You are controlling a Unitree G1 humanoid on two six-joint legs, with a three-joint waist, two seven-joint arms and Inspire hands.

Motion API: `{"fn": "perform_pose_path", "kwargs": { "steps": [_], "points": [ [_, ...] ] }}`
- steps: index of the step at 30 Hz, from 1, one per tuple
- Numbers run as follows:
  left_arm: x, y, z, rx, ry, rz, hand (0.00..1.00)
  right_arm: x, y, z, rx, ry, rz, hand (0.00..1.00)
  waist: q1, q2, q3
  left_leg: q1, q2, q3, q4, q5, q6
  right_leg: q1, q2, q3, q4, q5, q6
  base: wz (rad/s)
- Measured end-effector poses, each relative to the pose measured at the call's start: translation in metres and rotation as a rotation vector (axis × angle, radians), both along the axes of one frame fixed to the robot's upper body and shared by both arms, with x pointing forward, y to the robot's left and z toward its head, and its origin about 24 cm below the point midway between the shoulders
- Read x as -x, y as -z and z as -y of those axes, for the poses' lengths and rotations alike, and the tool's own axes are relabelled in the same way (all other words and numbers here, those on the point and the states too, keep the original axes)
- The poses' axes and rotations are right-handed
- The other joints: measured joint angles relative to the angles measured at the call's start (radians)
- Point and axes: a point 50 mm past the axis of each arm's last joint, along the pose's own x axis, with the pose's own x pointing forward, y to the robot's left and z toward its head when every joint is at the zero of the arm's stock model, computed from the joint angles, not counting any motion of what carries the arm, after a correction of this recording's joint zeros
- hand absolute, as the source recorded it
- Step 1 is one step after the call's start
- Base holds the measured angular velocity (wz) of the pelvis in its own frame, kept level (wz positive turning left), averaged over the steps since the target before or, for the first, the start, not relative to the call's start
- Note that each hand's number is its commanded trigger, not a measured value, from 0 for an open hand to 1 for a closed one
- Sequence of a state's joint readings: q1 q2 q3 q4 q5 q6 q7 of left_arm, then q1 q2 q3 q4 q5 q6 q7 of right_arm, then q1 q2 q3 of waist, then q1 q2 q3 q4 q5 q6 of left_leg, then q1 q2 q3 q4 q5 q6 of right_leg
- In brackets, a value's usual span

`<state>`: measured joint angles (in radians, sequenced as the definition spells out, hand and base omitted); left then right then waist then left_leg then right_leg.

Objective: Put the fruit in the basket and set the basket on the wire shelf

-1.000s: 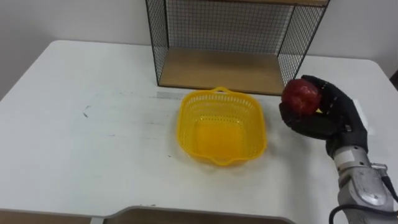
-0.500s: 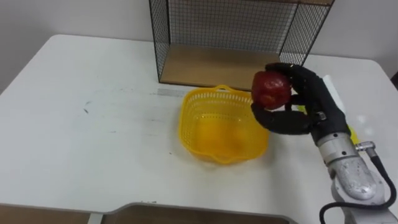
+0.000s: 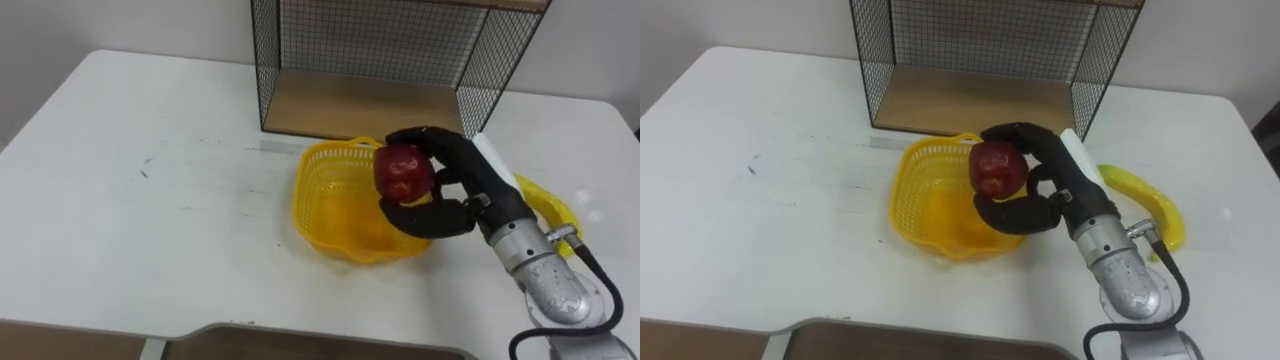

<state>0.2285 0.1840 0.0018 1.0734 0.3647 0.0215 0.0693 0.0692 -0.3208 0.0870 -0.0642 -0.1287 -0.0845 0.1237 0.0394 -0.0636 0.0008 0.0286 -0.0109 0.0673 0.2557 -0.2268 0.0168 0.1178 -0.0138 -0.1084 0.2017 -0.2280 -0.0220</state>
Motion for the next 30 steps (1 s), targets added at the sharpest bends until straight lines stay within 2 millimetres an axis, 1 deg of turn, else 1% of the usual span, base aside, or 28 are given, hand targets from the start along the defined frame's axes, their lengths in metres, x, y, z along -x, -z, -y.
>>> {"fn": "perform_pose_path", "kwargs": {
  "steps": [10, 14, 16, 18, 22, 27, 30],
  "points": [
    [0.0, 0.0, -0.001, -0.001, 0.012, -0.003, 0.0, 0.0, -0.003, -0.001, -0.007, -0.005, 0.014, 0.0, 0.001, 0.003, 0.0021, 0.004, 0.0, 0.0, 0.0, 0.0, 0.0, 0.0, 0.0, -0.001, 0.0, 0.0, 0.0, 0.0],
    [0.001, 0.0, 0.0, 0.0, 0.013, -0.009, 0.0, 0.0, -0.005, 0.001, -0.072, 0.015, 0.017, 0.0, -0.002, 0.004, 0.0034, 0.009, 0.0, 0.001, -0.001, 0.001, 0.001, 0.005, -0.001, 0.0, 0.0, 0.0, 0.0, 0.0],
    [0.005, 0.0, -0.001, 0.0, 0.009, -0.018, 0.0, -0.001, -0.007, 0.005, -0.108, 0.044, 0.028, 0.0, -0.003, 0.004, 0.0039, 0.007, -0.001, -0.002, 0.001, 0.001, 0.001, 0.005, -0.001, -0.007, 0.0, 0.0, 0.0, 0.04],
    [0.003, 0.0, -0.002, -0.005, -0.001, -0.01, 0.0, -0.002, -0.011, 0.015, -0.177, 0.092, 0.044, 0.0, -0.009, 0.002, 0.0042, 0.0, -0.002, -0.014, 0.005, 0.0, 0.001, 0.004, -0.003, -0.023, 0.0, 0.0, 0.0, 0.14],
    [0.008, 0.0, -0.003, -0.006, -0.009, -0.022, 0.0, -0.002, -0.017, 0.029, -0.252, 0.162, 0.075, 0.0, -0.011, 0.002, 0.0047, 0.001, -0.001, -0.016, 0.006, 0.001, 0.001, 0.009, -0.002, -0.026, -0.004, 0.0, 0.0, 0.02],
    [0.019, -0.001, -0.009, -0.022, -0.07, -0.033, 0.0, 0.0, -0.025, 0.05, -0.353, 0.281, 0.129, 0.0, -0.033, -0.002, 0.005, 0.007, -0.002, -0.016, 0.01, 0.0, 0.001, 0.021, -0.002, -0.03, -0.016, 0.002, 0.001, 0.01],
    [0.022, -0.002, -0.011, -0.032, -0.085, -0.032, 0.0, 0.001, -0.028, 0.058, -0.385, 0.341, 0.154, 0.0, -0.037, -0.002, 0.0046, 0.014, -0.002, -0.014, 0.001, 0.0, 0.001, 0.02, -0.002, -0.029, -0.016, 0.001, 0.001, -0.01]
  ]
}}
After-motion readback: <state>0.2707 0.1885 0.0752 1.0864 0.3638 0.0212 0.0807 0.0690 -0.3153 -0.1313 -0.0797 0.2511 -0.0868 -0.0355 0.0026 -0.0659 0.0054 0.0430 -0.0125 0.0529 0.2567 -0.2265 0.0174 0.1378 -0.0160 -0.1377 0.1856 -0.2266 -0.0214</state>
